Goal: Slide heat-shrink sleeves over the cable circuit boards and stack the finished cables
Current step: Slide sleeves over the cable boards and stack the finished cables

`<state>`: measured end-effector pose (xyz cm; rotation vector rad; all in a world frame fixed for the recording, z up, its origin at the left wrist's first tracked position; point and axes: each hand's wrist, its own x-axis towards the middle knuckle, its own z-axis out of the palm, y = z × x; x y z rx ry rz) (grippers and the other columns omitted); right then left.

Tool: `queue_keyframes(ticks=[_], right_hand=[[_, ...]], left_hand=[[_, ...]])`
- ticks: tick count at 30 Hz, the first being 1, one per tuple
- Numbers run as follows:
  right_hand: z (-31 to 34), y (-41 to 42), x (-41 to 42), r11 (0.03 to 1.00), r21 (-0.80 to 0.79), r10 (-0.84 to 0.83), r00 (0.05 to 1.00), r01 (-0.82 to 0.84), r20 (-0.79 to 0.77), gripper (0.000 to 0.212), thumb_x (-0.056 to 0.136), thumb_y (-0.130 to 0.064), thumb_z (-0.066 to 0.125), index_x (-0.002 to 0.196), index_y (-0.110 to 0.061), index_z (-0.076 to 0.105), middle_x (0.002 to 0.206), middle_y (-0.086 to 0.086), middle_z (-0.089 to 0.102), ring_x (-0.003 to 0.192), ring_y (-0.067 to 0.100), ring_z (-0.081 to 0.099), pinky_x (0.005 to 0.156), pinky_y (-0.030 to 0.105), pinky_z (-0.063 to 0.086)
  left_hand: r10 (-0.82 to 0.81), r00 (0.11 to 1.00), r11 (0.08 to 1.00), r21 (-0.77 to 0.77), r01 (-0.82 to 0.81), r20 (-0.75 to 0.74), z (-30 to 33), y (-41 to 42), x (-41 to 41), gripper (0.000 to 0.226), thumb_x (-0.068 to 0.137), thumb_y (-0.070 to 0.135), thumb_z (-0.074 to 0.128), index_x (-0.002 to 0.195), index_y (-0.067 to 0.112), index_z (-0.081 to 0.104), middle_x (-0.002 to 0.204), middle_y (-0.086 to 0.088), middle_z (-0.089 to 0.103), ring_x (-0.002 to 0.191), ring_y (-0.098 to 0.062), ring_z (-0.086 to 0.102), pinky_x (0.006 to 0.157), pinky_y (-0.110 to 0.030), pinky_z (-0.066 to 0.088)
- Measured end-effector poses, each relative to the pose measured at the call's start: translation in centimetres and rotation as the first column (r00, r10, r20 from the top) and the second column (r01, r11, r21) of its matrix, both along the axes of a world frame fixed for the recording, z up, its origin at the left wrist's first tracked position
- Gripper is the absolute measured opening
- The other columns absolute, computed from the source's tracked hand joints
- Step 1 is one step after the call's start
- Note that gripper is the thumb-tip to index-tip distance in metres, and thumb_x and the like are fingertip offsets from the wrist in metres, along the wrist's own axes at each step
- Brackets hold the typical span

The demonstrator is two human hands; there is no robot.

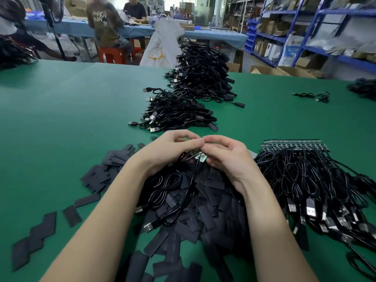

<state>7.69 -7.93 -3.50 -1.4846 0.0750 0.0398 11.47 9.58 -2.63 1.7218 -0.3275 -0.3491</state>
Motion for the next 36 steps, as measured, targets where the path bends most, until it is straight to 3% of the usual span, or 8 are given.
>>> queue_keyframes(ticks=[2,7,14,20,28,34,36], right_hand=[[0.1,0.3,0.0,0.998,0.057,0.011,1.0,-0.01,-0.024,0.014,0.086,-0.008,0.077,0.097,-0.016,0.076,0.091,0.001,0.079,0.08,0.005,0.072,0.066,0.016,0.054],[0.4,1.0,-0.1,0.991,0.137,0.005,0.997,0.005,-0.074,0.028,0.077,-0.015,0.086,0.099,-0.01,0.071,0.081,-0.001,0.076,0.072,0.009,0.071,0.065,0.016,0.055],[0.9,2.4,-0.3,0.987,0.161,-0.013,0.999,0.019,-0.041,0.025,0.075,-0.011,0.086,0.095,-0.01,0.071,0.072,-0.004,0.074,0.064,0.008,0.07,0.063,0.015,0.055],[1.2,2.4,-0.5,0.942,0.327,0.101,0.993,-0.077,-0.057,0.007,0.064,-0.014,0.083,0.062,-0.019,0.078,0.074,-0.002,0.073,0.063,0.006,0.066,0.065,0.017,0.056],[1.3,2.7,-0.4,0.9,0.428,0.123,0.991,-0.087,-0.058,0.019,0.065,-0.01,0.081,0.081,-0.008,0.071,0.08,0.005,0.07,0.066,0.009,0.062,0.063,0.019,0.056],[1.3,2.7,-0.9,0.877,0.463,0.162,0.986,-0.131,-0.027,0.017,0.069,-0.009,0.079,0.083,-0.008,0.071,0.083,0.006,0.074,0.07,0.01,0.068,0.063,0.019,0.056],[1.3,3.0,-1.1,0.874,0.468,0.166,0.986,-0.131,-0.032,0.018,0.069,-0.011,0.081,0.084,-0.009,0.073,0.085,0.006,0.075,0.071,0.011,0.069,0.063,0.019,0.056]], left_hand=[[-0.024,0.996,0.992,-0.123,0.013,-0.09,0.1,0.3,-0.5,0.015,0.094,0.022,0.07,0.101,0.008,0.071,0.08,-0.001,0.071,0.063,-0.008,0.063,0.057,-0.016,0.05],[-0.008,0.989,0.964,-0.266,-0.032,-0.145,0.5,1.2,-0.2,0.005,0.09,0.017,0.071,0.085,0.016,0.07,0.077,-0.004,0.068,0.063,-0.014,0.063,0.06,-0.022,0.054],[-0.022,0.987,0.965,-0.262,-0.021,-0.157,0.8,1.8,-0.3,0.009,0.082,0.023,0.075,0.085,0.014,0.075,0.085,0.0,0.072,0.071,-0.01,0.066,0.059,-0.018,0.051],[-0.061,0.981,0.961,-0.276,0.008,-0.185,1.3,2.0,-0.5,0.015,0.079,0.027,0.075,0.088,0.015,0.079,0.089,-0.002,0.073,0.068,-0.008,0.066,0.058,-0.018,0.052],[-0.095,0.962,0.951,-0.309,0.012,-0.255,1.2,1.9,-0.5,0.01,0.072,0.03,0.075,0.072,0.022,0.081,0.073,0.008,0.072,0.057,-0.001,0.062,0.05,-0.013,0.048],[-0.171,0.914,0.897,-0.442,-0.011,-0.368,1.3,2.0,-0.3,0.01,0.074,0.025,0.082,0.072,0.015,0.081,0.076,0.002,0.073,0.059,-0.004,0.067,0.055,-0.013,0.054],[-0.16,0.932,0.922,-0.386,0.023,-0.325,1.5,2.4,-0.1,0.01,0.076,0.028,0.082,0.073,0.019,0.08,0.076,0.005,0.071,0.061,-0.003,0.064,0.055,-0.013,0.052]])
